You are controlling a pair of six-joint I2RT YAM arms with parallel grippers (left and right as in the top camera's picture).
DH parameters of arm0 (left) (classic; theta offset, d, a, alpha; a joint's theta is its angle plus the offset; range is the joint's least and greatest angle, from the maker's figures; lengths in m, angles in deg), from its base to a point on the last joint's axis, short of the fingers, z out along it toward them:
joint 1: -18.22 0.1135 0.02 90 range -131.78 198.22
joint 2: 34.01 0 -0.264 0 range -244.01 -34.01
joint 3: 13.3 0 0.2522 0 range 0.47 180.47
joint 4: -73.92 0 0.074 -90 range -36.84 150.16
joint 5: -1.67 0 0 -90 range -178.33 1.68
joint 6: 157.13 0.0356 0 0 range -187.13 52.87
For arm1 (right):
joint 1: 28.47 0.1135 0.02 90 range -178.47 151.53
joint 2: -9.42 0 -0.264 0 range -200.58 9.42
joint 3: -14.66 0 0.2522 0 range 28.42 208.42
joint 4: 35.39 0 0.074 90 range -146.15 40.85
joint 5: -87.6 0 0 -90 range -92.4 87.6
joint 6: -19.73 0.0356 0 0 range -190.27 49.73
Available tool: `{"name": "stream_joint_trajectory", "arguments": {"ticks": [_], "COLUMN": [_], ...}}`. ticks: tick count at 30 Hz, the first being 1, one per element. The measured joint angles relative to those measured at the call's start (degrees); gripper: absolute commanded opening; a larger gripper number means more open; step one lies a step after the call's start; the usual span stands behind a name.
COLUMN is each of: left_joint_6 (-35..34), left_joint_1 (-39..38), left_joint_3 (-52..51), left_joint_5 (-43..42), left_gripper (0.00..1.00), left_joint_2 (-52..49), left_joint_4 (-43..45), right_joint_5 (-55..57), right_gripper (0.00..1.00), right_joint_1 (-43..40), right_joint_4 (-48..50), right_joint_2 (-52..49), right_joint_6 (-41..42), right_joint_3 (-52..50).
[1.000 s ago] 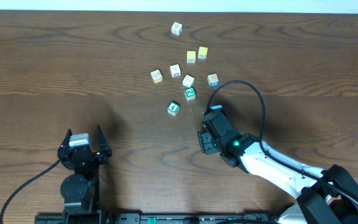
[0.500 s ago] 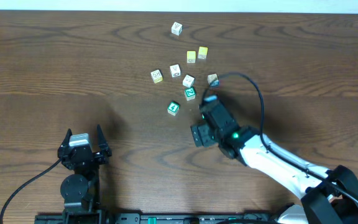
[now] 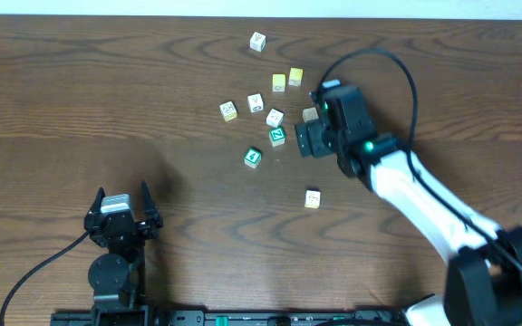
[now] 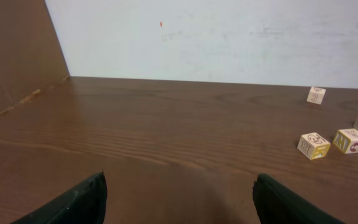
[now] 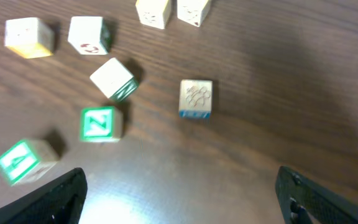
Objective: Lift 4 blocks
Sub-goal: 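Move the right gripper to the red-edged bee block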
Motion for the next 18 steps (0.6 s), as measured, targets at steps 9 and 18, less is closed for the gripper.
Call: {"name": "stream_joint_trajectory", "arguments": {"ticks": [9,18], "left_joint_6": [0.00,0.00], "left_joint_1": [0.00,0.00], "left_joint_3": [0.00,0.00], "left_joint_5": [-0.02,-0.02], "left_gripper": [0.76,0.75], "left_joint_2": [0.00,-0.02], "left_joint_4": [0.00,0.00], "right_joint_5": [-0.87,1.20], "right_gripper": [0.82,0.79], "right_joint_1": [-0.11,-1.38], "right_joint_4": [-3.67,-6.49], "right_joint_2": [-19.30,-24.48], "right_joint_6": [-1.03,0.72], "right_joint_3": [17.77,20.87]}}
